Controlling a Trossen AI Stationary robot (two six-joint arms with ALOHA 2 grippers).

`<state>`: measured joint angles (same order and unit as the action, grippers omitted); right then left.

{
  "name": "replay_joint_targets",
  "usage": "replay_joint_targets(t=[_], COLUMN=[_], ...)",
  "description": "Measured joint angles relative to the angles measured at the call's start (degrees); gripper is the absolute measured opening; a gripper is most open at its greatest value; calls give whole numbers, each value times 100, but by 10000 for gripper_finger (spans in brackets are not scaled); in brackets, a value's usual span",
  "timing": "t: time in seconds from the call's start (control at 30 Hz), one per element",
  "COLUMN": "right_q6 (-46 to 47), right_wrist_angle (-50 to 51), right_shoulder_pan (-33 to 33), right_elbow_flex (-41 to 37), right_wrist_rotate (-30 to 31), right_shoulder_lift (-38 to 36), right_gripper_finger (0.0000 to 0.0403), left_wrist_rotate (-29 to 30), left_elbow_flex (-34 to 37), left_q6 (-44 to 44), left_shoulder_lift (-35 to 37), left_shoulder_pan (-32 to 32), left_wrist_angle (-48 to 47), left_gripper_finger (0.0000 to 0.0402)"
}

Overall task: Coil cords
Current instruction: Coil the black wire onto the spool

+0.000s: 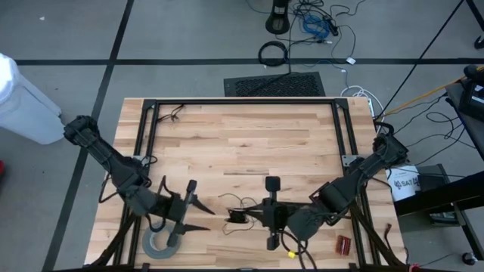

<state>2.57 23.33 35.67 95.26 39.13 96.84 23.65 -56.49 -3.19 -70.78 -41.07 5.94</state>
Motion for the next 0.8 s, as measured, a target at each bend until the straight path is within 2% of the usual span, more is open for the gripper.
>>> replay_joint_targets(t=[0.17,0.27,0.33,0.47,0.6,0.7,0.8], right_q6=[-139,-234,-303,-375,-431,-506,-619], right_wrist_angle=[-42,-90,-100,-226,-237,-325,-458], right_shoulder_pan=[155,219,259,377,495,547,573], right_elbow_flex=[-2,-2,-2,-2,-2,-2,-2], right_wrist_rotate=[25,87,123,139,137,138,138], right_shoulder_lift=[-180,-236,-266,-349,-422,-457,-457], right_gripper_finger=[0,0,0,0,0,0,0], left_wrist_rotate=[405,530,705,1466,1571,1569,1575], left_elbow_flex=[-2,-2,-2,-2,-2,-2,-2], left_q6=[-527,-481,-149,1052,1871,1965,1677], left_shoulder_lift=[-346,-959,-1465,-2327,-2955,-3253,-3522], left_shoulder_pan=[-126,-144,-145,-97,-16,125,317], left_wrist_angle=[218,936,1751,3665,5138,5723,5759], left_gripper_finger=[227,227,227,227,228,228,228])
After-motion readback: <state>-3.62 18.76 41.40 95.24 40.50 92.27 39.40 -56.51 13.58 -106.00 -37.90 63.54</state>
